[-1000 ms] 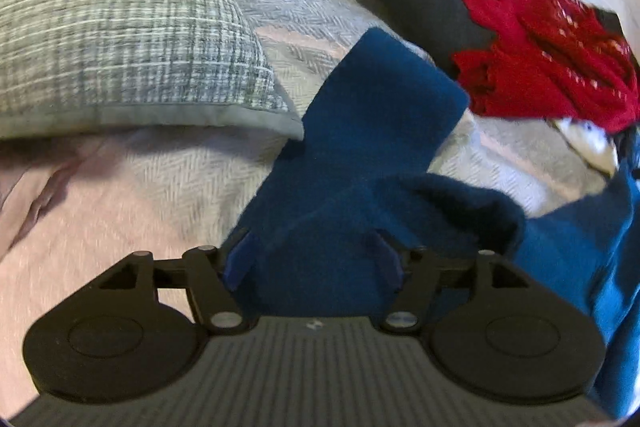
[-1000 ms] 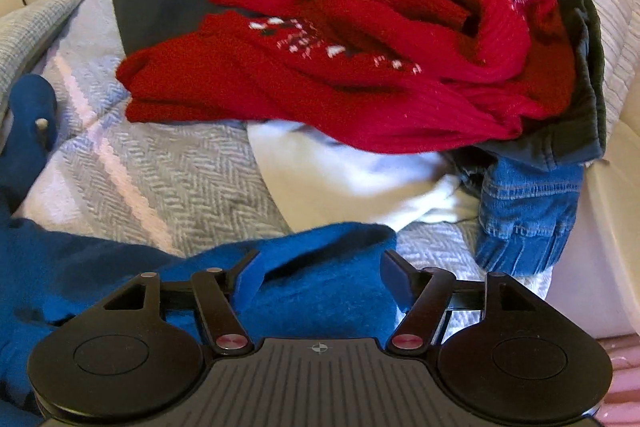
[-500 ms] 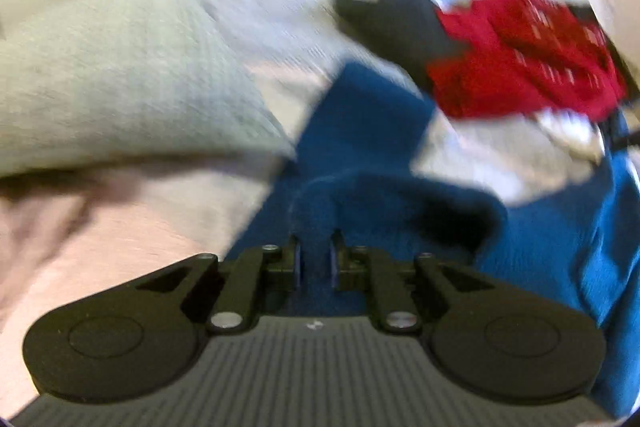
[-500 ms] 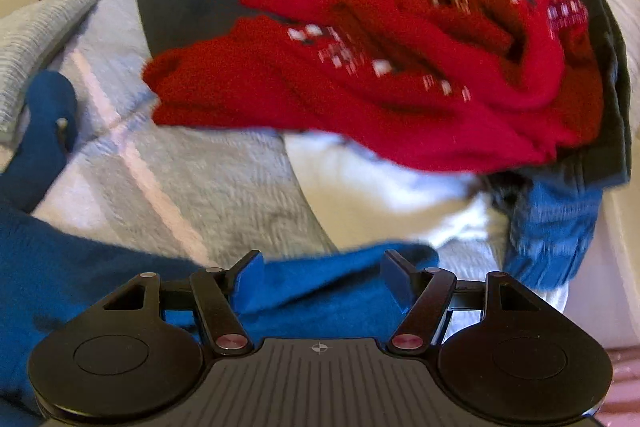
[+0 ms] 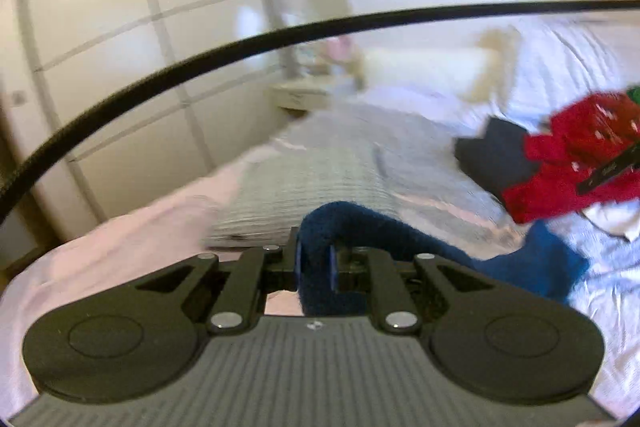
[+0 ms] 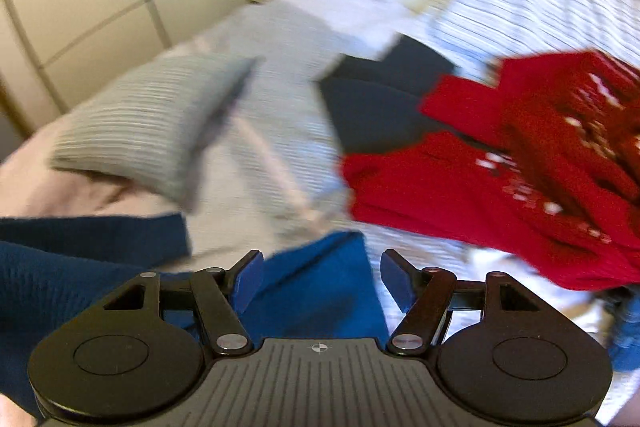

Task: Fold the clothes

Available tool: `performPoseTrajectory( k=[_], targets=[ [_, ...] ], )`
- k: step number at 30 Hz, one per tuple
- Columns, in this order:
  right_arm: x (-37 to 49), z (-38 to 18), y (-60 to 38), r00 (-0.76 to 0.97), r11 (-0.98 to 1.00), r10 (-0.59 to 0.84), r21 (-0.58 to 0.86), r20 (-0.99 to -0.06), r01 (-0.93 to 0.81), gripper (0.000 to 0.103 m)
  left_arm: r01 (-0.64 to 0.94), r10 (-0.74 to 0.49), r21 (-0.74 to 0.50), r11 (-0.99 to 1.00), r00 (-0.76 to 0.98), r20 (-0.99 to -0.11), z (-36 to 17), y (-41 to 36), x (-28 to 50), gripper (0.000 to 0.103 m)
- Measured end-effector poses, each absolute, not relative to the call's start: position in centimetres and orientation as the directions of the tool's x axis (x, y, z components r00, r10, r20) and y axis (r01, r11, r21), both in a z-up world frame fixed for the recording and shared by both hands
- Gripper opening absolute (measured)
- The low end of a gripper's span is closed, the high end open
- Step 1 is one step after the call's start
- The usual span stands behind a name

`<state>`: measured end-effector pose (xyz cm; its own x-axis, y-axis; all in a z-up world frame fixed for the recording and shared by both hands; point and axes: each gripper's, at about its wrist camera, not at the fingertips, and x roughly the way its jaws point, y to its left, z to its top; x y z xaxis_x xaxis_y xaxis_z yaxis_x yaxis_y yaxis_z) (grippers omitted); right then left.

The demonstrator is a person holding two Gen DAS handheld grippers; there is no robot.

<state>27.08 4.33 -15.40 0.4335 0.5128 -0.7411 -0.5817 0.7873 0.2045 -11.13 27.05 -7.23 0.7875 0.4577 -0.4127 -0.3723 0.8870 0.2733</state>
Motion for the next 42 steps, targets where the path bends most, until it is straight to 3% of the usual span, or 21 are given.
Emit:
performPoseTrajectory(
  k=[1,6,7,10,13,15,17,19,22,25,27,30,38,42],
  targets=[
    [26.1,-14.9,4.8,0.415,0.772,0.533,0.223,-0.737,-0.595,0.068,-0.411,0.506,0.300,0.861,0.750,-0.426,-7.4,26.9,-12.5,0.016],
    [20.9,-13.0,7.3,0.320,0.715,0.595,0.304,-0.738,-0.629,0.068,-0.489,0.676,0.486,0.725,0.367,-0.639,-13.7,30.0,-15.3,0.015],
    [19.8,-12.4,7.7,0.309,0.708,0.601,0.310,-0.738,-0.635,0.068,-0.495,0.707,0.531,0.688,0.290,-0.645,-15.0,31.0,-15.9,0.015],
    [16.4,-10.2,8.5,0.272,0.669,0.638,0.344,-0.721,-0.659,0.068,-0.491,0.785,0.655,0.574,0.103,-0.610,-17.4,33.1,-17.9,0.015],
    [13.1,-8.1,9.1,0.234,0.624,0.672,0.366,-0.702,-0.691,0.068,-0.417,0.886,0.786,0.456,0.127,-0.446,-17.4,31.7,-20.4,0.015],
    [11.2,-6.9,9.2,0.228,0.599,0.690,0.367,-0.687,-0.711,0.068,-0.431,0.915,0.814,0.390,0.085,-0.393,-16.6,31.5,-22.2,0.018],
    [9.6,-6.5,8.9,0.227,0.594,0.695,0.366,-0.683,-0.716,0.068,-0.584,0.882,0.713,0.387,0.008,-0.472,-15.4,32.9,-24.6,0.029],
    [8.3,-6.4,8.2,0.227,0.598,0.691,0.367,-0.686,-0.712,0.068,-0.759,0.803,0.545,0.355,-0.052,-0.594,-14.1,34.9,-27.1,0.032],
    [6.9,-6.8,6.9,0.236,0.611,0.673,0.346,-0.701,-0.712,0.068,-0.949,0.643,0.193,0.248,0.012,-0.766,-13.2,37.5,-31.2,0.033],
    [6.1,-7.4,5.6,0.257,0.629,0.651,0.318,-0.714,-0.709,0.068,-0.976,0.506,-0.197,0.090,0.215,-0.835,-13.4,38.6,-36.3,0.034],
    [5.9,-8.1,4.7,0.258,0.642,0.641,0.320,-0.723,-0.697,0.068,-0.941,0.456,-0.338,0.007,0.304,-0.836,-14.1,38.4,-38.6,0.035],
    [5.9,-9.3,4.3,0.240,0.650,0.621,0.320,-0.746,-0.689,0.068,-0.934,0.423,-0.357,-0.031,0.311,-0.851,-15.6,37.0,-39.4,0.037],
    [7.8,-12.4,6.2,0.188,0.608,0.587,0.275,-0.787,-0.745,0.068,-0.994,0.388,-0.104,-0.027,0.085,-0.918,-20.2,35.5,-36.4,0.038],
    [9.9,-13.5,7.0,0.186,0.574,0.571,0.228,-0.799,-0.786,0.068,-0.994,0.417,-0.082,0.078,0.107,-0.903,-21.9,33.1,-32.3,0.039]
  ],
)
